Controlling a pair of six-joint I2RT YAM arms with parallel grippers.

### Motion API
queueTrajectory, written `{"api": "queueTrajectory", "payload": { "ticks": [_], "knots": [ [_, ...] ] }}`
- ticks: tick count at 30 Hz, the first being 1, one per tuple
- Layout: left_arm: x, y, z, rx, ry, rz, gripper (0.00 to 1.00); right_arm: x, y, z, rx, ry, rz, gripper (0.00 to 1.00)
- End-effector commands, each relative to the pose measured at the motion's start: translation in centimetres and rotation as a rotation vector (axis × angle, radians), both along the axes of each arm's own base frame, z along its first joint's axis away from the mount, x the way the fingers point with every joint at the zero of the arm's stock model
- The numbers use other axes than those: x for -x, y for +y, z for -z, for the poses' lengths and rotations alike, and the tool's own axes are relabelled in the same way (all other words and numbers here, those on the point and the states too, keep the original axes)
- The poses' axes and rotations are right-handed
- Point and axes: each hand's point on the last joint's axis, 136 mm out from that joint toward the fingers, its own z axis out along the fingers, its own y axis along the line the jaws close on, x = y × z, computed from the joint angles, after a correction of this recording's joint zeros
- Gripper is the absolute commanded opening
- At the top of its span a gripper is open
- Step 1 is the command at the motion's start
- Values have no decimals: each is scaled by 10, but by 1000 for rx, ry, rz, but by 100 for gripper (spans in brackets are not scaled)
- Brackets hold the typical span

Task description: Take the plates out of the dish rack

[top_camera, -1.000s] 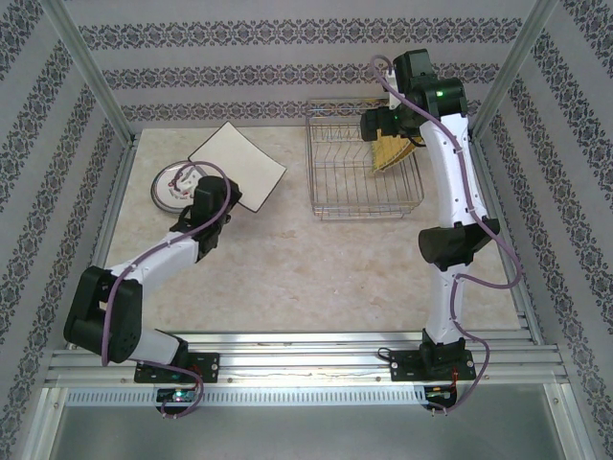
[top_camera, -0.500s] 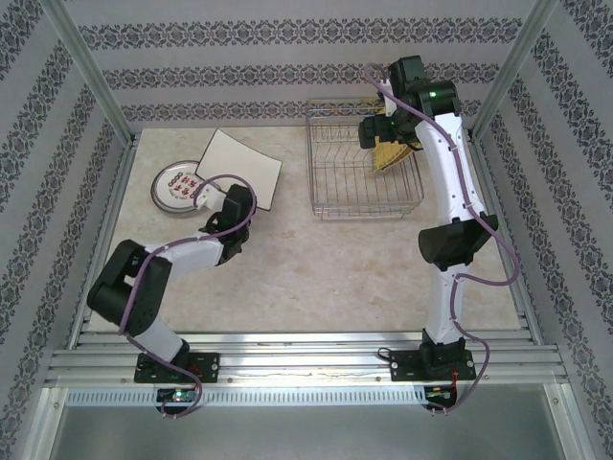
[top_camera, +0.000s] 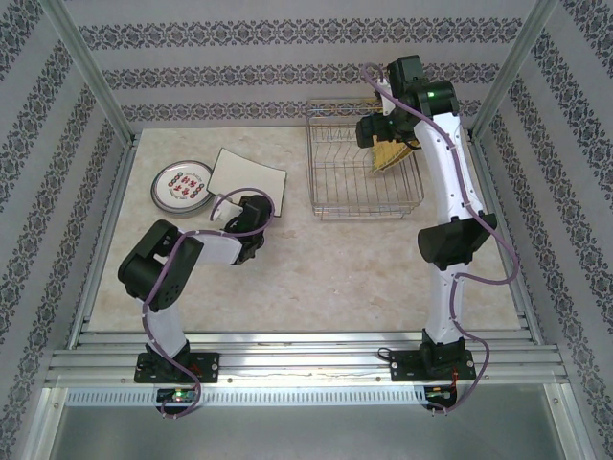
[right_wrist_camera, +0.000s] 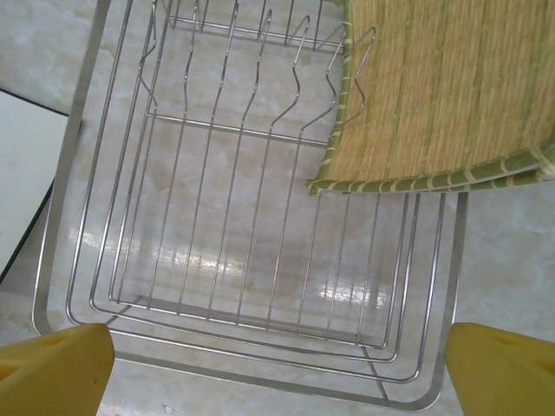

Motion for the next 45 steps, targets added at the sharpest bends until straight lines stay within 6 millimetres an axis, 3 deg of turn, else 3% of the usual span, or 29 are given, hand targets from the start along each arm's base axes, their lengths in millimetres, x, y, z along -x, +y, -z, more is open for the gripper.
{"api": "queueTrajectory", "payload": {
  "ticks": [1,15,21,33,45],
  "knots": [
    [-21,-5,-67,155,-261,-109,0,-6,7,6,-13,1,-31,98],
    [-21,-13,-26,196,-172,-114,0,-10,7,4,-16,-11,-31,98],
    [-23,-19,-12,200,-143,-93,10,-12,9,3,-24,-18,-32,98],
    [-14,-20,8,149,-67,-47,19,-11,15,2,-36,-19,-41,98],
    [-13,-39,23,71,21,31,30,-12,19,3,-44,-21,-50,98]
  ]
}}
